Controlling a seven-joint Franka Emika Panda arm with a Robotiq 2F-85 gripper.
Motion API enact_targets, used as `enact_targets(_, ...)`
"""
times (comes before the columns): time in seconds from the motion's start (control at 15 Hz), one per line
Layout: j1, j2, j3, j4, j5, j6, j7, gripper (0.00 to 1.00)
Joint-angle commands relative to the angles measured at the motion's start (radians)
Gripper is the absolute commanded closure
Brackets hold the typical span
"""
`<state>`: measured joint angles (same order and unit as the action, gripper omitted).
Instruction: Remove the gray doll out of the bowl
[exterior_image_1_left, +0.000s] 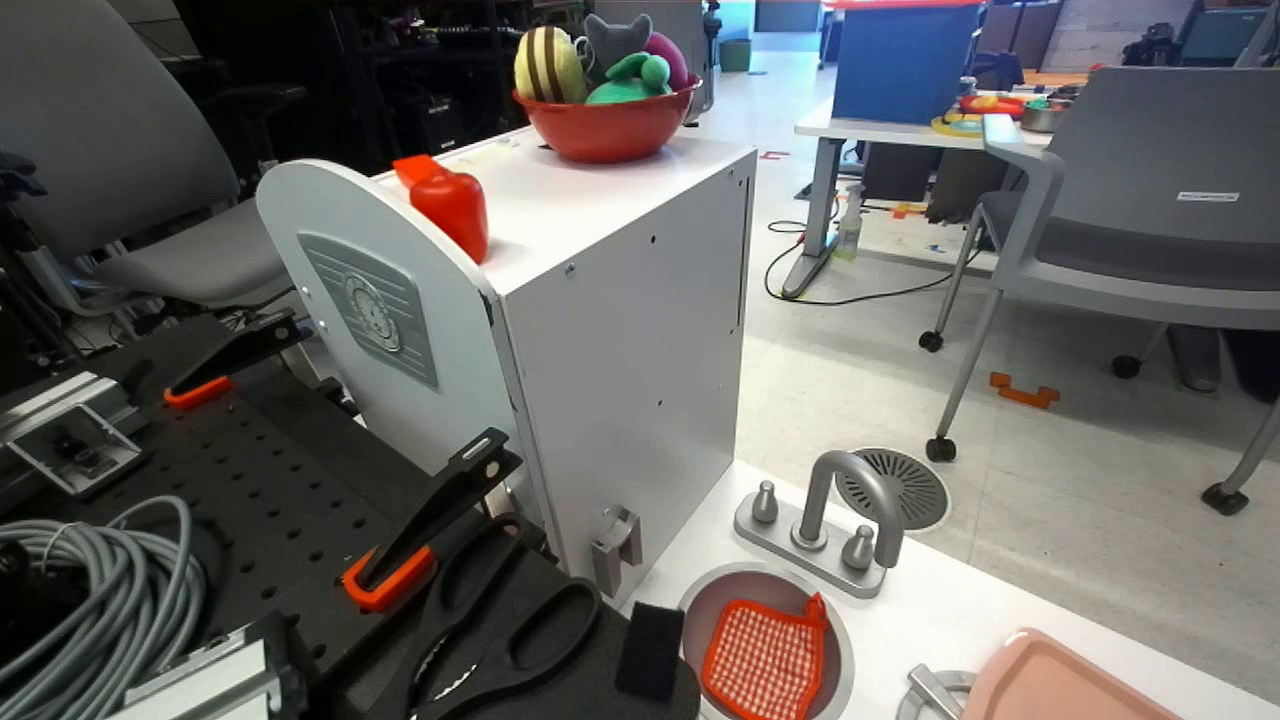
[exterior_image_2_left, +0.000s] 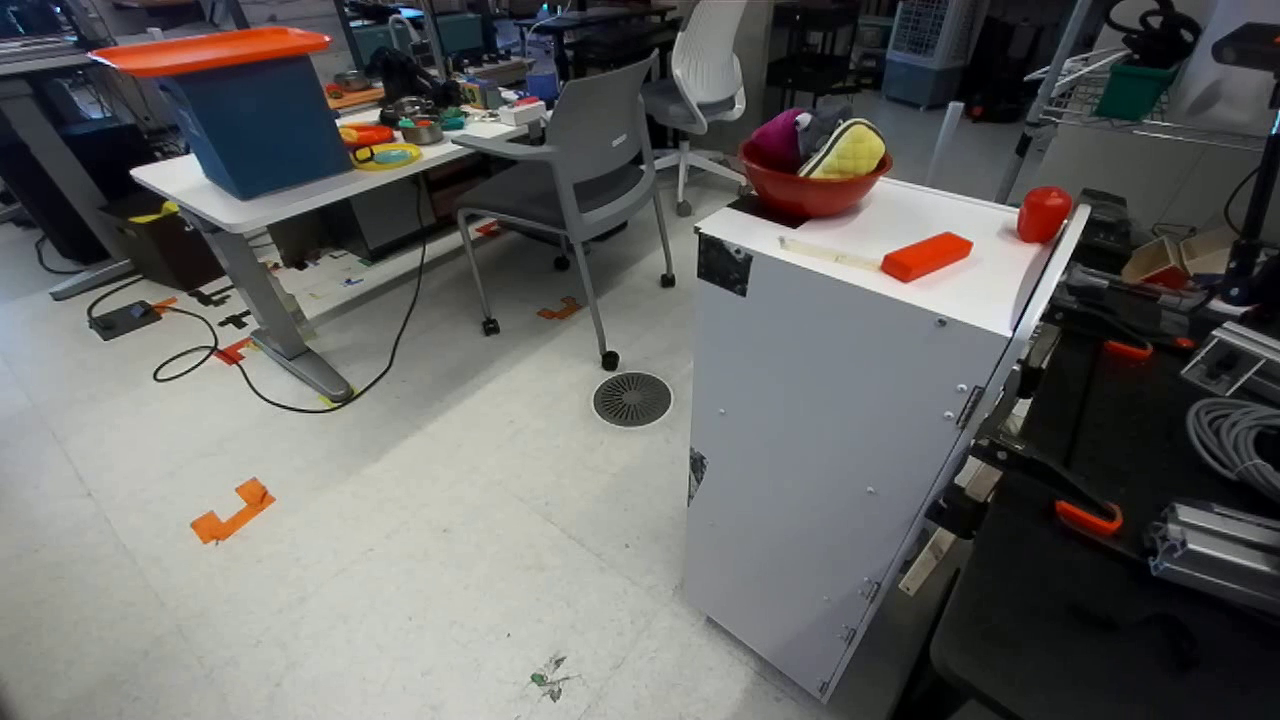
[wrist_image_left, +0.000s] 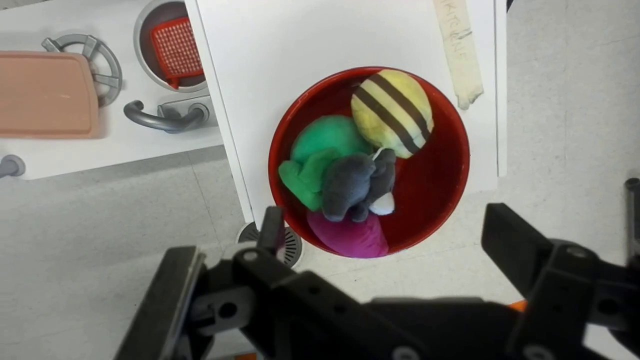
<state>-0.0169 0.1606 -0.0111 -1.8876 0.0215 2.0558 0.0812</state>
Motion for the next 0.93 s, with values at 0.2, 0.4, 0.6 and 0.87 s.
enact_targets(0.2,0.006,0.108,-0.007,0.085,-0.006,0.003,0.026,0.0)
enact_targets(0.4,0.027,0.153,-0.014,0.115,-0.047,-0.002,0.102,0.0)
enact_targets(0.6,0.038,0.176,-0.018,0.131,-0.057,-0.005,0.174,0.0)
enact_targets(0.87,0.046,0.189,-0.009,0.131,-0.024,-0.008,0.225,0.0)
